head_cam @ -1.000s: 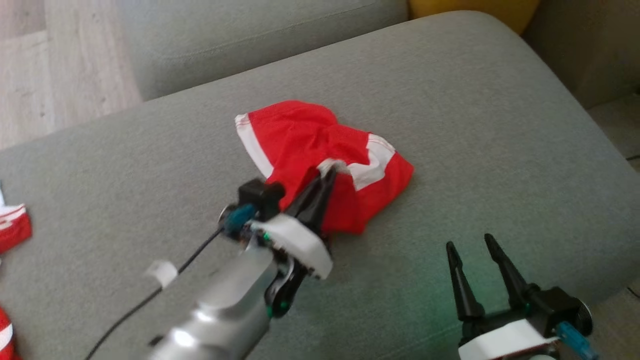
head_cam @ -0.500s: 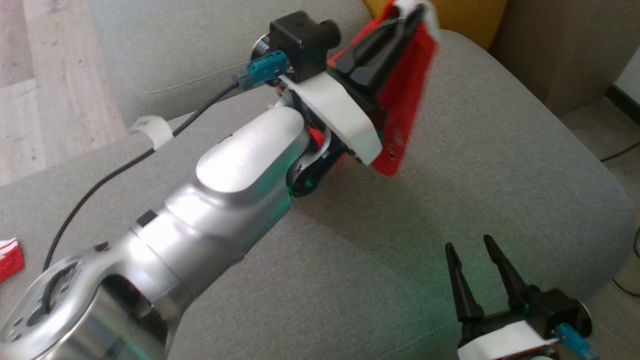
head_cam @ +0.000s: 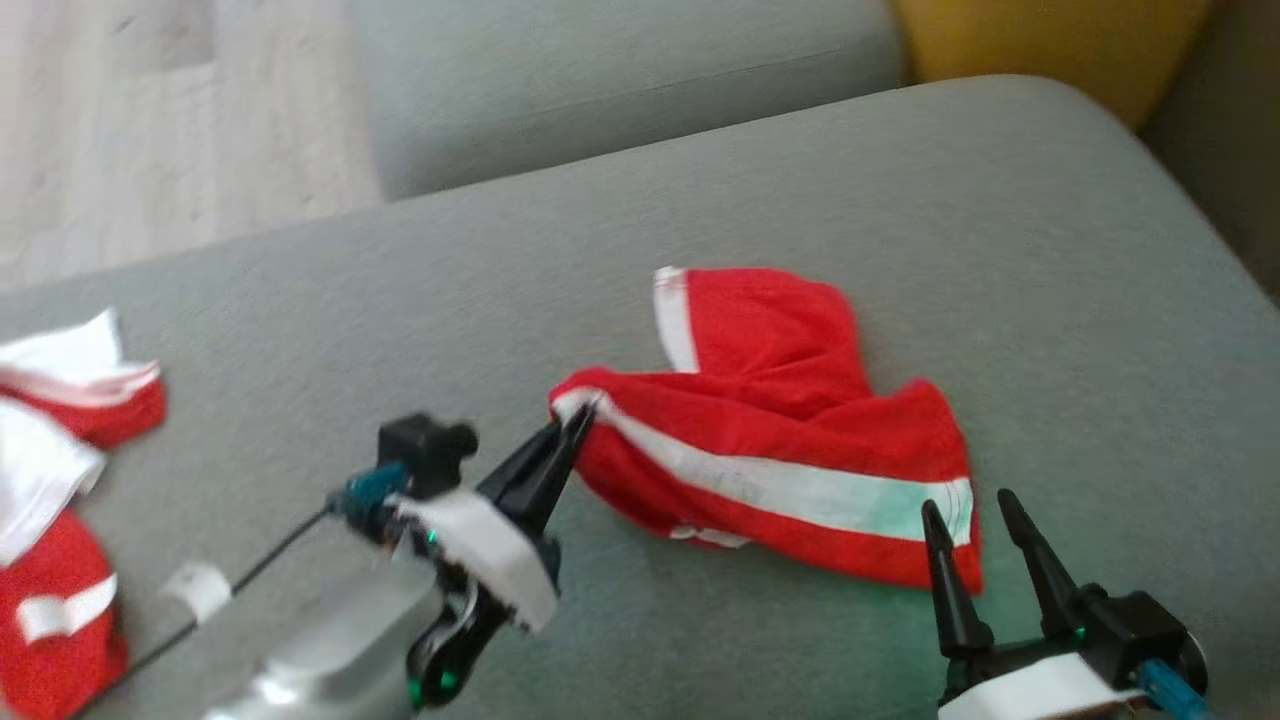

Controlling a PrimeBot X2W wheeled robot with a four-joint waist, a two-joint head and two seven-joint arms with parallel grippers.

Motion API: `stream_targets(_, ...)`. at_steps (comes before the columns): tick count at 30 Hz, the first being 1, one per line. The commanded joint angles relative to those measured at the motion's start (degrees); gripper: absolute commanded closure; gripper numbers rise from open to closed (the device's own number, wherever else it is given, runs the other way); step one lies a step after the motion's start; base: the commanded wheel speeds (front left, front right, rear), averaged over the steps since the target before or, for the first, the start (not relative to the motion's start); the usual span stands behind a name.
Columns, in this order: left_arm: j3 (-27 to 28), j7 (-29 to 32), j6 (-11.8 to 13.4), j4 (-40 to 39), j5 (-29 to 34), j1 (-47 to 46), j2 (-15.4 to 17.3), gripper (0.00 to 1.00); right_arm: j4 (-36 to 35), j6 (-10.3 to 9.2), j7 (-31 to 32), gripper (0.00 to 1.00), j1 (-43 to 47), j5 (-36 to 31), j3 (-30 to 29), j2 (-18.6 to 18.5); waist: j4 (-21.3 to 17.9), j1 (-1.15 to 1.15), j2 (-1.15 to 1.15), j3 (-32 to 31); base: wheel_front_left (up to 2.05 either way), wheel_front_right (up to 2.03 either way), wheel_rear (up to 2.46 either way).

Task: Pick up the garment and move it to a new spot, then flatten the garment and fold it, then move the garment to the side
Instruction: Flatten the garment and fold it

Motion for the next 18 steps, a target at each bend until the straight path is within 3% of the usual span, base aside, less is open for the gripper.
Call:
stream_targets(1,2.2,-1.0,0.6,-1.6,0.1,-2.4,1.7,1.0,-1.1,-0.04,-0.2,0.0,-2.4,0.3,1.2,-0.3,3.0,0.0,0.0,1.9,0.0,0.0,0.0)
stream_targets(8,7.2,-1.7,3.2,-3.1,1.9,3.8,2.6,1.0,7.6,-0.04,-0.2,0.0,-4.9,1.0,-0.7,-0.3,7.1,0.0,0.0,2.8,0.0,0.0,0.0)
stream_targets(18,13.9,-1.8,2.7,-5.6,7.2,9.9,1.5,1.0,20.6,-0.04,-0.2,0.0,-10.2,7.5,0.2,-0.3,8.5,0.0,0.0,3.1,0.0,0.0,0.0)
